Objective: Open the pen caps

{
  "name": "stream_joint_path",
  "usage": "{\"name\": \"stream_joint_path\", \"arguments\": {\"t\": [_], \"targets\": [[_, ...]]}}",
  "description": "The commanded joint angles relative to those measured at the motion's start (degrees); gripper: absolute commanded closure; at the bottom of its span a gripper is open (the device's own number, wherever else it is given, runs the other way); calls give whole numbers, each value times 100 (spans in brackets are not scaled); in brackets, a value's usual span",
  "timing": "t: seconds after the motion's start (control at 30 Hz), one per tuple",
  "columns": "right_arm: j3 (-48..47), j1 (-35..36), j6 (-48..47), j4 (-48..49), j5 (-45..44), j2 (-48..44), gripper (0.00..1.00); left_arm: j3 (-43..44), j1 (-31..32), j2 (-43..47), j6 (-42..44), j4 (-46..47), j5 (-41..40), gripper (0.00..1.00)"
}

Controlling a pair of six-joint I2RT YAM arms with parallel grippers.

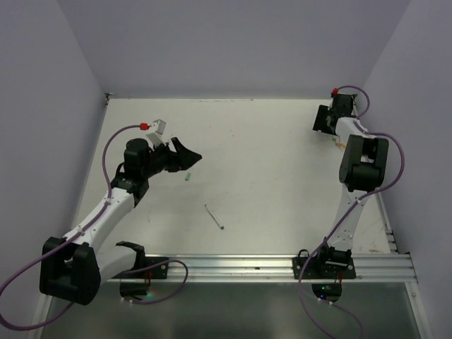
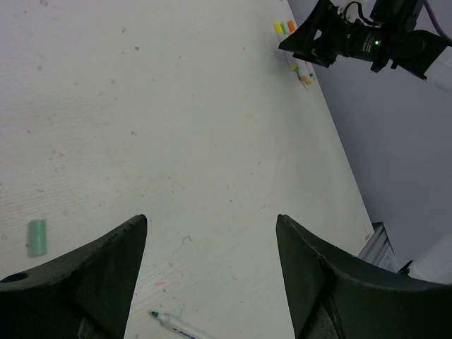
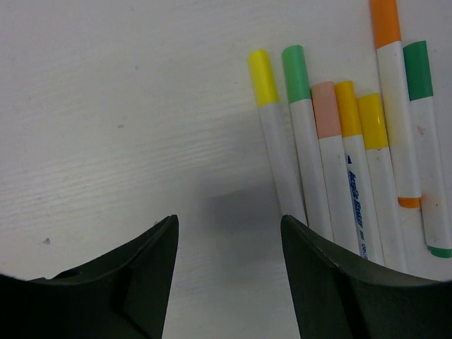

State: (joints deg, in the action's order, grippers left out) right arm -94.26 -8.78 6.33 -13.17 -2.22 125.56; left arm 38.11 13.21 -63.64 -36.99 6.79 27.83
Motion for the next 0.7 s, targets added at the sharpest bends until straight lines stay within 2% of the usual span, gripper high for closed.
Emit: {"name": "stream_joint_path", "arguments": {"t": [0.0, 0.43, 0.67], "targets": [[-260, -89, -97, -81, 81, 56, 37, -5, 23, 62, -62, 253, 170, 24], [-400, -177, -79, -274, 28, 206, 37, -49, 23, 36, -115, 315, 258, 23], [-471, -168, -123, -467, 125, 267, 41, -14, 23, 71, -115, 279, 293, 23]]}}
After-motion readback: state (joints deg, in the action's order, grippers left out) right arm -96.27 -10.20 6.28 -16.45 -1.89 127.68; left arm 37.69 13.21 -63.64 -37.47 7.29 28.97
